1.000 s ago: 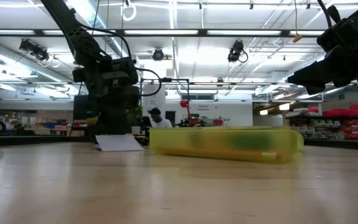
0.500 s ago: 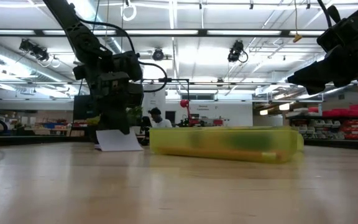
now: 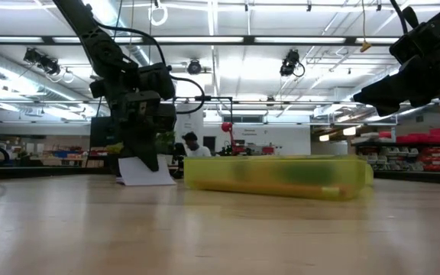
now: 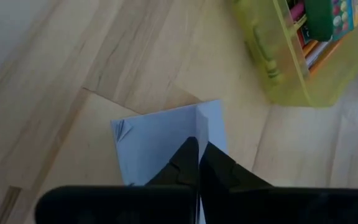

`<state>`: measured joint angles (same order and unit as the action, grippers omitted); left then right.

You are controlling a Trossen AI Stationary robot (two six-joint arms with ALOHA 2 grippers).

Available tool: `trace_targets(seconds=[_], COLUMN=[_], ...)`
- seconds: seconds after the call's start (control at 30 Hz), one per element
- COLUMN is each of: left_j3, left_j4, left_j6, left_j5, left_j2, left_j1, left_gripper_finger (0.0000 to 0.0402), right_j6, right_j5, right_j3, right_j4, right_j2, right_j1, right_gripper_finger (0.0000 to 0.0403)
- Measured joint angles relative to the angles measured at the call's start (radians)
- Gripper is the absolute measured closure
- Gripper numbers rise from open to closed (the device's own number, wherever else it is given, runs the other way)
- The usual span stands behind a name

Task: Pack school essentials
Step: Put the white sticky notes into the yellow supply box

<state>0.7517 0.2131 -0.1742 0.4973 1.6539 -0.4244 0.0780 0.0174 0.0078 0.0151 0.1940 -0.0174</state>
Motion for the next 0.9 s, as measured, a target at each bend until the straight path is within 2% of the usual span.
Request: trace_targets(seconds=[0.13,0.3,0.67,0.77,0.9], left_j3=[0.0,0.035,0.253,0.313,0.363], left_j4=[0.0,0.014,0.163,0.174,0.166], left_j6=[0.002,0.002,0.046,0.056,0.08], left_j5=[0.003,0.083,0.107,0.085,-0.007], left_j2=[0.0,0.0,0.0,0.0,0.0], left_j1=[0.0,0.0,0.039,0.07,0.129], left_gripper_finger=[0.0389,0.0397,0.0398,0.0392,0.0393], right_j6=[0.0,0.0,0.0,0.0,0.0], right_j5=[0.0,0.0,0.0,0.0,0.0], right_j3=[0.0,0.0,0.0,0.0,0.0], right_j4=[0.0,0.0,0.0,0.0,0.0], right_j2=[0.0,0.0,0.0,0.0,0.0], right_j1=[0.0,0.0,0.0,0.0,0.0], right_gripper_finger=[0.0272,0.0272,0.0272,0.0272,0.0272])
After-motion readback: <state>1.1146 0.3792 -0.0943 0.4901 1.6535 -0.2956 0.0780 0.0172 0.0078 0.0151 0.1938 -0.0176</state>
